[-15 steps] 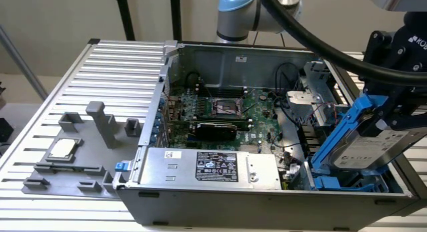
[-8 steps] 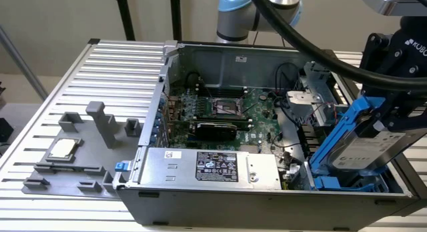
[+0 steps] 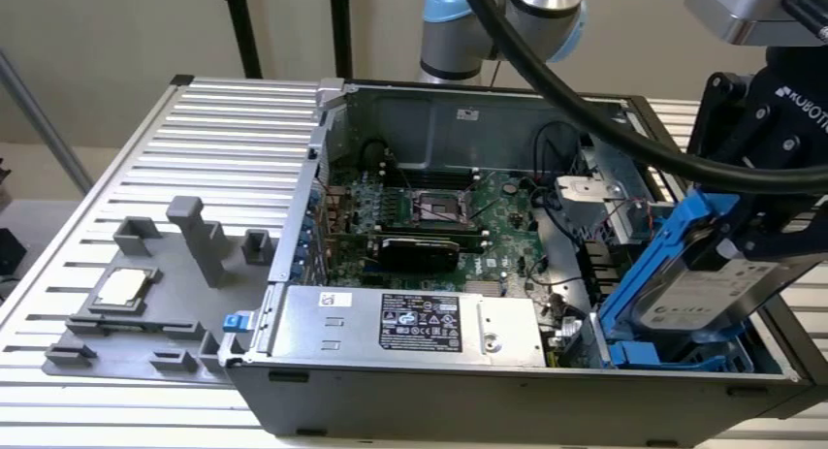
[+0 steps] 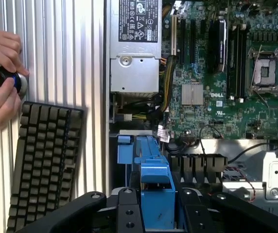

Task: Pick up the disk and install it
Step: 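Insert the disk into the insertion slot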

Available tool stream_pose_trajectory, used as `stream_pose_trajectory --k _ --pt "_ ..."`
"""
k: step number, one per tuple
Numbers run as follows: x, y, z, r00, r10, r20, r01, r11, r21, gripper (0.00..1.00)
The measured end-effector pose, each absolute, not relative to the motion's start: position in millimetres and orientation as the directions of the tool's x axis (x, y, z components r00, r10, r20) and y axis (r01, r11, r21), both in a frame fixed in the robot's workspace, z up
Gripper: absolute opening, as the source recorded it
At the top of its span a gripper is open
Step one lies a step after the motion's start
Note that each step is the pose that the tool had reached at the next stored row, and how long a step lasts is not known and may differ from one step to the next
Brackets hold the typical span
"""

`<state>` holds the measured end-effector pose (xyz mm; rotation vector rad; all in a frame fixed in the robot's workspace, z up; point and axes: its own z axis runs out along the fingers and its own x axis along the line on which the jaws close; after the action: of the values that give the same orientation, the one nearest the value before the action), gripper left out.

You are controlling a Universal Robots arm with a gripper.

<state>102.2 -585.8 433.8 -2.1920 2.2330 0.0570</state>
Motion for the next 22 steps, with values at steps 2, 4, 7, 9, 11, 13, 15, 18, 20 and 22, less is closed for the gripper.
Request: stream_pose_trajectory --k 2,4,7,9,11,13,15,18,20,22 --pt "102.2 -585.3 432.1 -0.019 -0.999 -0.034 -1.0 0.018 0.018 0.0" --pt "102.2 -584.7 430.4 -0.018 -0.999 -0.034 -1.0 0.018 0.018 0.0" --pt "102.2 -583.8 427.4 -0.018 -0.999 -0.034 -1.0 0.017 0.018 0.0" --pt "102.2 -583.2 425.3 -0.017 -0.999 -0.034 -1.0 0.017 0.019 0.0" --pt "102.2 -582.7 423.1 -0.017 -0.999 -0.034 -1.0 0.016 0.019 0.0" --pt "102.2 -582.3 420.9 -0.016 -0.999 -0.034 -1.0 0.015 0.02 0.0" --pt "102.1 -582.1 419.1 -0.015 -0.999 -0.034 -1.0 0.015 0.02 0.0" --pt "102.2 -581.8 416.1 -0.014 -0.999 -0.034 -1.0 0.013 0.022 0.0" --pt "102.2 -581.8 413.6 -0.013 -0.999 -0.034 -1.0 0.012 0.023 0.0" --pt "102.3 -581.8 411.3 -0.012 -0.999 -0.034 -1.0 0.011 0.025 0.0"
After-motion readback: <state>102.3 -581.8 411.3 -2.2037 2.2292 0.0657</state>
